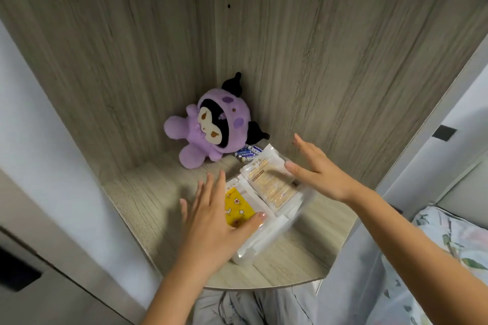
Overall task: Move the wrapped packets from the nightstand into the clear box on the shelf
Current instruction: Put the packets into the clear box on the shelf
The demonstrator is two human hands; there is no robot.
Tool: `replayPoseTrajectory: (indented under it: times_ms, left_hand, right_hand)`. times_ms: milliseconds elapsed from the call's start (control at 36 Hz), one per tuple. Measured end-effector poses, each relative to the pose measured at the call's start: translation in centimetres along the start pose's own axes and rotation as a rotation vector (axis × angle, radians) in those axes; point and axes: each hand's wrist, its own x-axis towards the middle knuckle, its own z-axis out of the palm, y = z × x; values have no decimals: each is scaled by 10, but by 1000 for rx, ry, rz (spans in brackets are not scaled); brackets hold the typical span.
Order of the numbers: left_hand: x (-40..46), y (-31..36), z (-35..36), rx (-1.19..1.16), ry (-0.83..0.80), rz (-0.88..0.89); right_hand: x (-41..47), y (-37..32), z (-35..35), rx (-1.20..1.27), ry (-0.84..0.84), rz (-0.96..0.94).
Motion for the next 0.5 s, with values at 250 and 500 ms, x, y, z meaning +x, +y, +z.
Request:
replayPoseTrajectory:
  times_ms: [250,500]
  left_hand:
    - [0,20,41,365,-36,196]
    - [9,24,53,409,89,169]
  right_hand:
    - [-7,10,16,231,-2,21]
    - [-6,6,32,104,122,19]
